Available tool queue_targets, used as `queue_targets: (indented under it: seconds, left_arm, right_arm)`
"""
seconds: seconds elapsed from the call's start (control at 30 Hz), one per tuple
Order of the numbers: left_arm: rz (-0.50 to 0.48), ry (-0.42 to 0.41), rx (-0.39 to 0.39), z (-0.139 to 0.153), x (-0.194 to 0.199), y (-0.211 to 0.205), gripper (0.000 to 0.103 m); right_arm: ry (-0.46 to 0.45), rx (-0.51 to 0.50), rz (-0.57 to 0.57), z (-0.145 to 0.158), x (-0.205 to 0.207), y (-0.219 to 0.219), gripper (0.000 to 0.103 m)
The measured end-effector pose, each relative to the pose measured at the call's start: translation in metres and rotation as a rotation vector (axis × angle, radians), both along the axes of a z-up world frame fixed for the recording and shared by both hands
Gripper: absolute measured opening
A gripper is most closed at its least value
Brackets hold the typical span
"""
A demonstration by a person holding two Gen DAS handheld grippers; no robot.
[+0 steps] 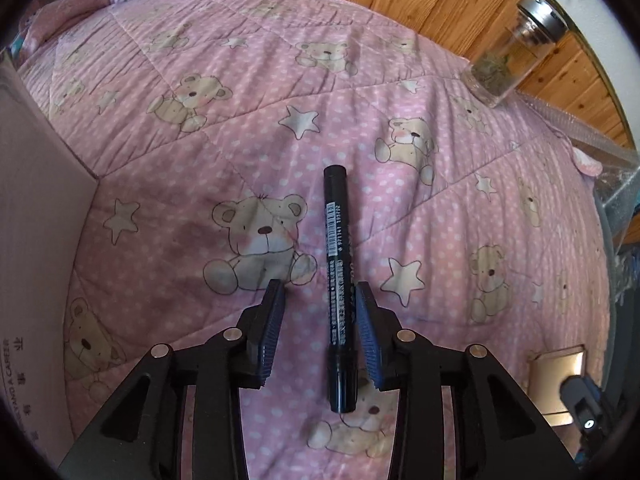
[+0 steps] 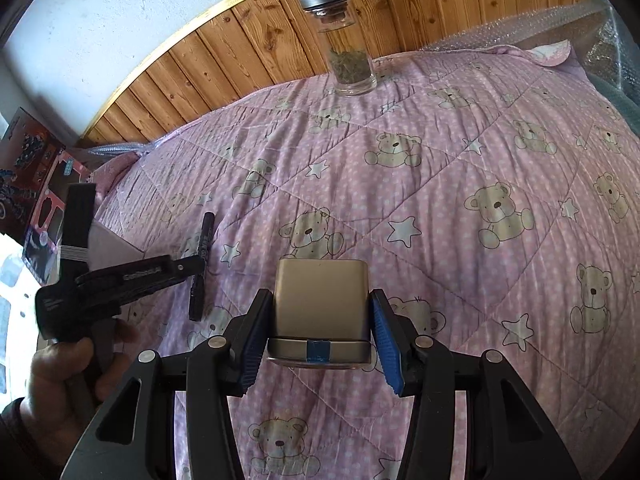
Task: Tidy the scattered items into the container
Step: 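Carry the black marker and gold box with both tools over the cardboard box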
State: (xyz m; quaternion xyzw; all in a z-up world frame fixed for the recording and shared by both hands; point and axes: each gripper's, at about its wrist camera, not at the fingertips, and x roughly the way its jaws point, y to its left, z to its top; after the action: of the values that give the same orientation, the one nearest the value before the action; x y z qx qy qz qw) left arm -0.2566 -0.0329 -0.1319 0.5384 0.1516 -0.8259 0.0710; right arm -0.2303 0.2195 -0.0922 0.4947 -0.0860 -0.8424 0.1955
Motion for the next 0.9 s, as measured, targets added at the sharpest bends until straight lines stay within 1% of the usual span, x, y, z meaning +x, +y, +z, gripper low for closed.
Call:
queue_targets:
  seconds: [0.03, 0.07, 0.23, 0.4, 0.67, 0.73, 0.9]
  left_arm:
    - [-0.026, -0.003, -0.027, -0.001, -0.001, 0.003, 0.014]
    - [-0.032, -0.001, -0.034, 0.000, 0.000, 0.003, 0.014]
    - [-0.013, 0.016, 0.017, 0.007, 0.014, -0.007, 0.013]
    - [0.006, 0.041, 0.047, 0.020, 0.036, -0.013, 0.013]
    - [-0.040, 0.068, 0.071, 0.050, 0.083, -0.006, 0.013]
    - [-0.050, 0.081, 0.061, 0.060, 0.095, -0.005, 0.013]
    - [-0.056, 0.118, 0.007, 0.083, 0.122, 0.000, 0.013]
  right_arm:
    - [-0.003, -0.005, 0.003, 0.000, -0.002, 0.000, 0.050]
    - [-0.003, -0.009, 0.006, 0.000, -0.003, -0.001, 0.050]
    - [0.015, -0.024, 0.027, 0.006, -0.005, -0.004, 0.050]
    - [0.025, -0.033, 0.038, 0.012, 0.001, -0.006, 0.050]
    - [0.041, -0.029, 0.075, 0.018, 0.020, -0.018, 0.050]
    - [0.045, -0.030, 0.082, 0.021, 0.027, -0.021, 0.050]
    - [0.063, -0.037, 0.093, 0.030, 0.047, -0.028, 0.050]
